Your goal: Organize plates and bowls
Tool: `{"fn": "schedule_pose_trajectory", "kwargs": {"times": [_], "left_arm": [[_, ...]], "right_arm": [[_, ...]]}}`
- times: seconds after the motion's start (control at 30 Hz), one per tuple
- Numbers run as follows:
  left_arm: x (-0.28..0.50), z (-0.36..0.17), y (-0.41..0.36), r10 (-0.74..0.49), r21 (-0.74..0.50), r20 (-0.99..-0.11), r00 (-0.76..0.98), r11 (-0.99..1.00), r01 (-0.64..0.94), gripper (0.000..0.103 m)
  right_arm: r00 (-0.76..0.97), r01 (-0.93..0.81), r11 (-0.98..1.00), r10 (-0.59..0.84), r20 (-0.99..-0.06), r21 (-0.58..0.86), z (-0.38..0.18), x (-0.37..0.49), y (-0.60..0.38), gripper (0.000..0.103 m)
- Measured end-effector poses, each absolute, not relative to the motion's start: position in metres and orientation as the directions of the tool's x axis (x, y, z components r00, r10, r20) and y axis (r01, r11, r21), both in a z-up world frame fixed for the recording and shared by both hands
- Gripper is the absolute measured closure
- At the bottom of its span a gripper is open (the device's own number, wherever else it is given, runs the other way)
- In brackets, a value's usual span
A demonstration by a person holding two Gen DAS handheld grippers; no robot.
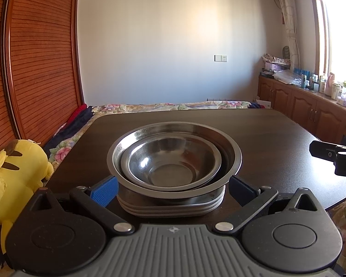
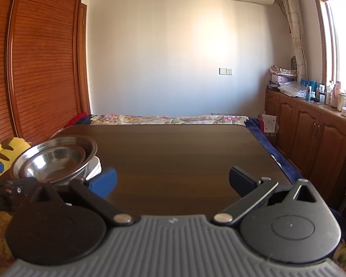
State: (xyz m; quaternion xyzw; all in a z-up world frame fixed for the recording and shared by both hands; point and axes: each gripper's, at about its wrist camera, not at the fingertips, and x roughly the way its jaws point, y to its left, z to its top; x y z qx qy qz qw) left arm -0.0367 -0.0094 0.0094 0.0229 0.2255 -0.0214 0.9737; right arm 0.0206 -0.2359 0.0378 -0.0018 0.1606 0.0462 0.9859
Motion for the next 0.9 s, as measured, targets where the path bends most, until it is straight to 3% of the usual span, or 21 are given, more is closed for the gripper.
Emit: {"fn": "schedule_pose_trajectory", "kwargs": {"times": [0.9], "left_arm": [[-0.0377,0.0125,-0.009,-0.03,0.036,-0.436,0.899,0.998,0.051,0.0]], "right_arm": [[0.946,-0.094,0.996,0.093,-0.311,0.012,0.0402,0.0201,-0.237,0.0]]}}
